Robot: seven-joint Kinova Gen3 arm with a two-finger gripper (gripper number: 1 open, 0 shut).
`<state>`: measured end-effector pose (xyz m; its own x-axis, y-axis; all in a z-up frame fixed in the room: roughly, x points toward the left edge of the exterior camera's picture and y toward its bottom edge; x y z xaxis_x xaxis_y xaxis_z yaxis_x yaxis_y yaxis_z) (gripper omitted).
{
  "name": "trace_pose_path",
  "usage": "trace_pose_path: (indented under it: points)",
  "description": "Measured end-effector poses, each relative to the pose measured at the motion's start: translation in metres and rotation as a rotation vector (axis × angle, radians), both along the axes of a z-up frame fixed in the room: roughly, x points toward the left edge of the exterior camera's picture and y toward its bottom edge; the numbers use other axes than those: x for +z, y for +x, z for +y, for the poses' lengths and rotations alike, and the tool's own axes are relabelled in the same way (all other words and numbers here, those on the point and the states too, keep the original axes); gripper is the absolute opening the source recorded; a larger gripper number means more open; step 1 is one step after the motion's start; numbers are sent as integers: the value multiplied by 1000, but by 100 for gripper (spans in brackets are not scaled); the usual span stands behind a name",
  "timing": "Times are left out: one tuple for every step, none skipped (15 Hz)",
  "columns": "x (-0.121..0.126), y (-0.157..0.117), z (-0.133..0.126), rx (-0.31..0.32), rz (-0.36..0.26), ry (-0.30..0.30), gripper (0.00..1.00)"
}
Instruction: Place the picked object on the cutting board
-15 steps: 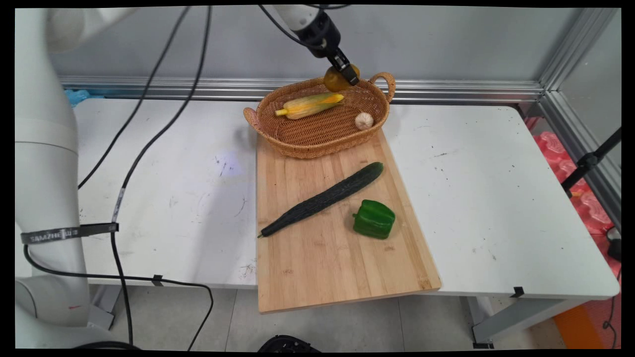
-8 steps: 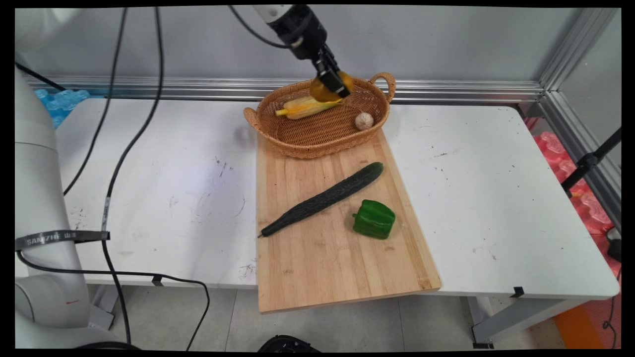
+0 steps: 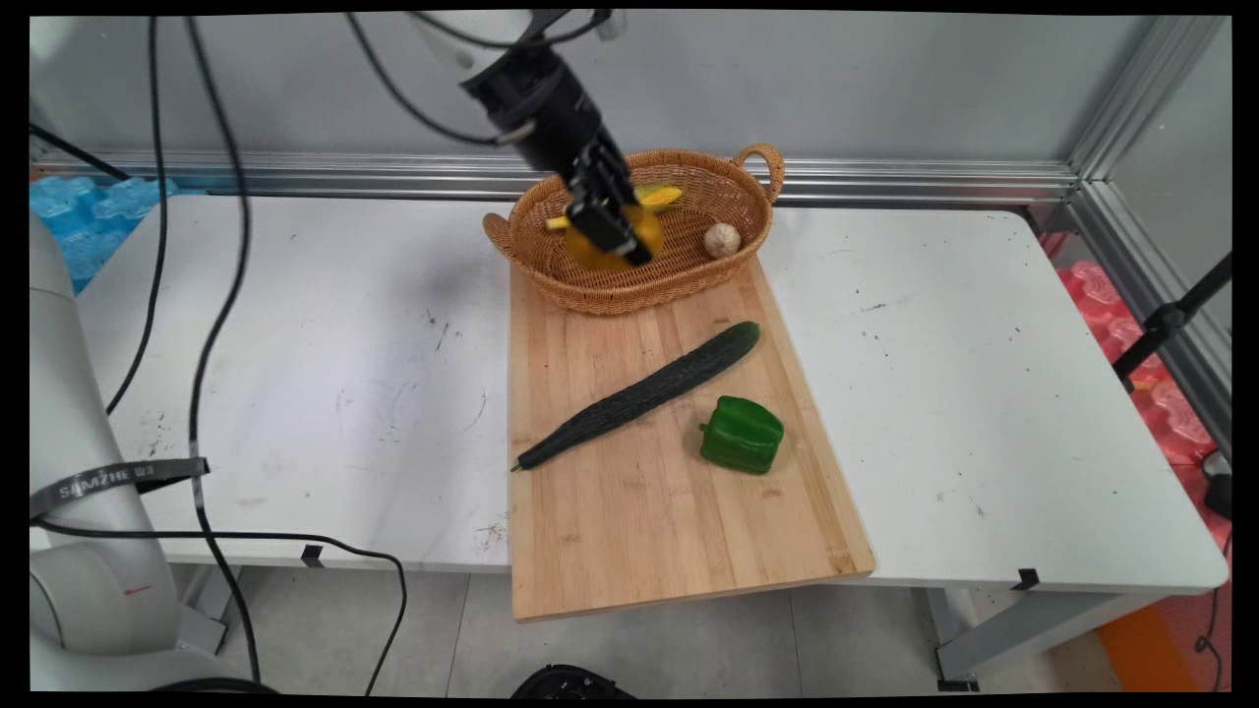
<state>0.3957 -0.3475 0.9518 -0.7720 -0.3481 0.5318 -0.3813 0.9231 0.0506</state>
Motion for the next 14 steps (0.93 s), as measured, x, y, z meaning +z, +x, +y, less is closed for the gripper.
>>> trace_pose_path:
  points:
    - [-2, -3, 12, -21, -1, 7, 0]
    - [-5, -6, 21, -38, -3, 10, 0]
    - [-6, -9, 27, -49, -3, 10, 0]
    - [-10, -12, 35, -67, -6, 9, 0]
    - [-14, -16, 45, -91, -8, 7, 0]
    - [-19, -21, 54, -116, -11, 3, 0]
    - [-25, -24, 62, -146, -14, -2, 0]
    - [-32, -27, 68, -172, -18, -5, 0]
    - [-40, -30, 75, -200, -23, -8, 0]
    - [-47, -32, 80, -222, -27, -11, 0]
    - [-56, -35, 86, -244, -32, -13, 0]
    - [-65, -38, 90, -264, -36, -15, 0]
    - [-73, -40, 93, -279, -40, -17, 0]
    - [-79, -42, 95, -289, -42, -19, 0]
